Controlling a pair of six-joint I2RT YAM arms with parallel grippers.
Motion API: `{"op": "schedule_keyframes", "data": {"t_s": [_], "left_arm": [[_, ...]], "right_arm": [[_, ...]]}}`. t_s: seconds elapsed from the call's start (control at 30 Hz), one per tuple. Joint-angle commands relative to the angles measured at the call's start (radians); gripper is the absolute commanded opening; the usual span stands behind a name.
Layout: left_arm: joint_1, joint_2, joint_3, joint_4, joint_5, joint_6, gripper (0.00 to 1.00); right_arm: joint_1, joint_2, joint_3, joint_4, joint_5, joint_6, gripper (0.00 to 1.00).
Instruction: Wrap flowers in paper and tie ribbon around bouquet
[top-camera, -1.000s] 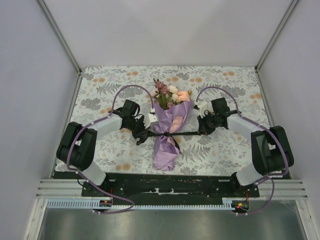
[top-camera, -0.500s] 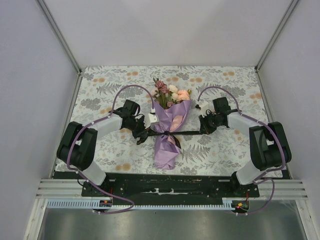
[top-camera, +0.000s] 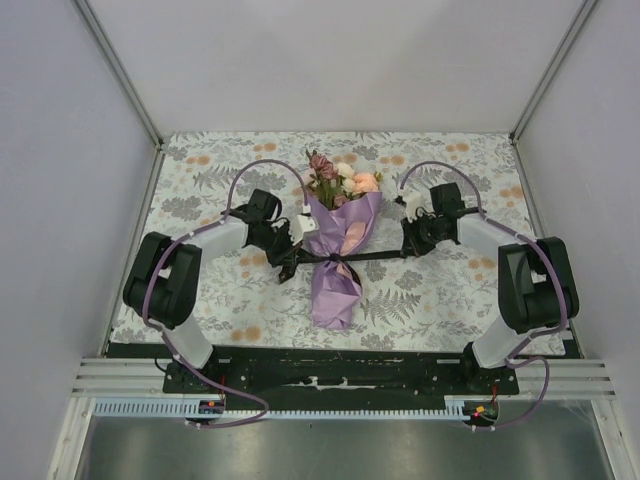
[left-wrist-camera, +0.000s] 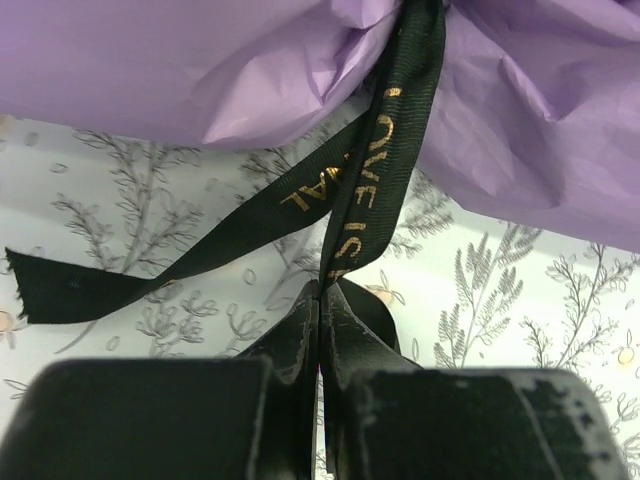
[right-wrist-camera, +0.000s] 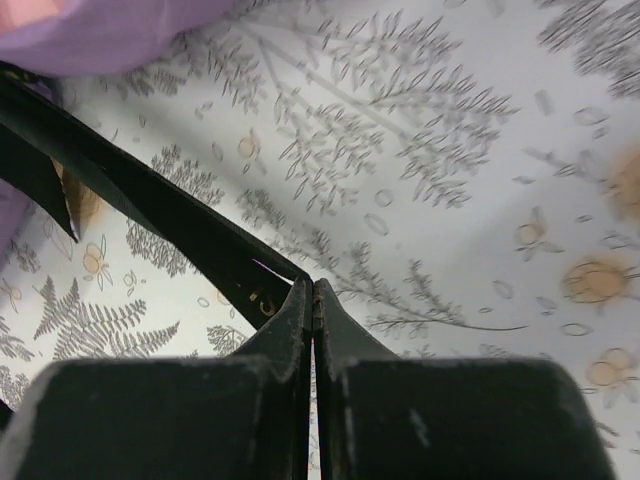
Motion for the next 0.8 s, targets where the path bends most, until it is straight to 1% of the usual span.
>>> {"op": "schedule_keyframes", "data": {"t_s": [0.0, 0.07, 0.13, 0.2, 0.23, 0.27, 0.3, 0.33, 0.4, 0.47, 0.53, 0.6, 0.67, 0.77], "left_arm": [[-0.004, 0.039, 0.095, -0.037, -0.034, -0.133, 0.02], [-0.037, 0.05, 0.118, 0.006, -0.025, -0.191, 0.02], [-0.042, 0.075, 0.151, 0.023, -0.026, -0.242, 0.02], [-0.03, 0.098, 0.19, 0.006, -0.039, -0.274, 0.31], [-0.013, 0.089, 0.205, -0.012, -0.011, -0.273, 0.47], [0.008, 0.066, 0.204, -0.019, 0.018, -0.271, 0.65], [0.019, 0.025, 0.196, -0.02, 0.035, -0.264, 0.78], [0.022, -0.02, 0.196, -0.034, 0.038, -0.245, 0.85], [0.024, -0.094, 0.232, -0.075, 0.011, -0.249, 0.86], [0.025, -0.143, 0.311, -0.146, -0.011, -0.311, 0.88], [0.024, -0.175, 0.386, -0.178, -0.098, -0.415, 0.89], [0.025, -0.207, 0.435, -0.232, -0.164, -0.463, 0.89], [0.027, -0.267, 0.432, -0.223, -0.267, -0.532, 0.9], [0.025, -0.355, 0.388, -0.223, -0.356, -0.576, 0.91]], "right_arm": [[-0.04, 0.031, 0.148, -0.019, 0.032, 0.053, 0.0], [-0.04, 0.063, 0.205, -0.037, -0.024, 0.082, 0.0], [-0.039, 0.093, 0.261, -0.08, -0.096, 0.091, 0.01], [-0.042, 0.101, 0.298, -0.129, -0.126, 0.109, 0.29], [-0.043, 0.082, 0.304, -0.138, -0.144, 0.107, 0.45], [-0.053, 0.049, 0.298, -0.138, -0.156, 0.113, 0.56], [-0.066, -0.004, 0.29, -0.138, -0.181, 0.122, 0.7], [-0.076, -0.052, 0.29, -0.14, -0.202, 0.133, 0.81], [-0.091, -0.147, 0.295, -0.146, -0.225, 0.148, 0.96], [-0.099, -0.24, 0.302, -0.148, -0.233, 0.157, 0.98], [-0.099, -0.326, 0.31, -0.154, -0.23, 0.169, 0.98], [-0.099, -0.408, 0.307, -0.157, -0.213, 0.198, 0.98], [-0.097, -0.48, 0.292, -0.161, -0.192, 0.22, 0.98], [-0.1, -0.566, 0.237, -0.161, -0.118, 0.246, 0.98]]}}
